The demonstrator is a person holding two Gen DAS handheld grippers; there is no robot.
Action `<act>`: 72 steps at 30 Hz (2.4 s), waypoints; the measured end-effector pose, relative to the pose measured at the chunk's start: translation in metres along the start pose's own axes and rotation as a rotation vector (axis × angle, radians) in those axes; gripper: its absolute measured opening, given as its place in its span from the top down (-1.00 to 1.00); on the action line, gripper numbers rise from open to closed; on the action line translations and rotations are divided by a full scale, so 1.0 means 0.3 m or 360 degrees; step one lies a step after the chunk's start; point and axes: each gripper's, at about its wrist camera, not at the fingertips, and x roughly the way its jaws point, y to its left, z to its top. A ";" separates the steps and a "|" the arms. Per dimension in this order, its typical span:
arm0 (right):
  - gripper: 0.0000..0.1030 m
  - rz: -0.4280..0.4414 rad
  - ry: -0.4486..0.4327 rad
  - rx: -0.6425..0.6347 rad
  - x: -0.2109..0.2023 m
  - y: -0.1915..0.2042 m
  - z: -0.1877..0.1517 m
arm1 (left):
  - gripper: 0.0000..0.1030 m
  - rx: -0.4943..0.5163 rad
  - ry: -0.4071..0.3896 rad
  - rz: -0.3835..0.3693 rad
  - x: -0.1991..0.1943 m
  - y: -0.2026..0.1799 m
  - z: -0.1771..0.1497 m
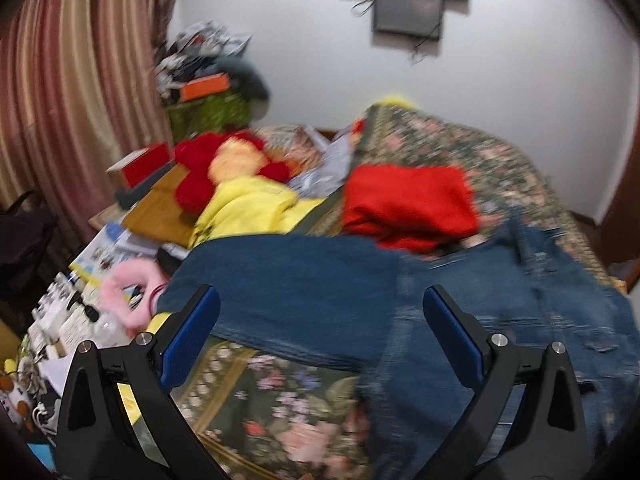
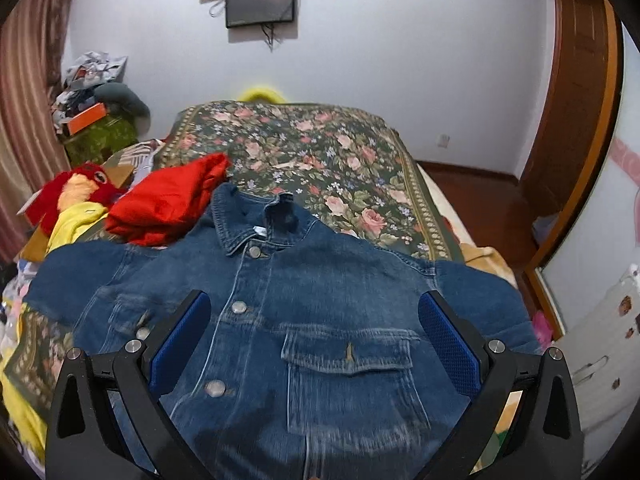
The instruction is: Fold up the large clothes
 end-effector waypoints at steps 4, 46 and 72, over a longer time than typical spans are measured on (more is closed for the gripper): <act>-1.00 -0.0024 0.0135 0.0006 0.093 -0.018 0.029 | -0.82 -0.0058 0.0133 0.0056 0.114 0.079 -0.027; -1.00 0.0192 0.0817 0.0322 0.424 -0.139 -0.163 | 0.70 -0.0728 0.0531 -0.0220 0.440 0.448 0.000; -1.00 0.0154 0.0358 0.0026 0.088 -0.160 -0.080 | 0.82 0.0209 0.0567 -0.0918 0.182 -0.561 0.094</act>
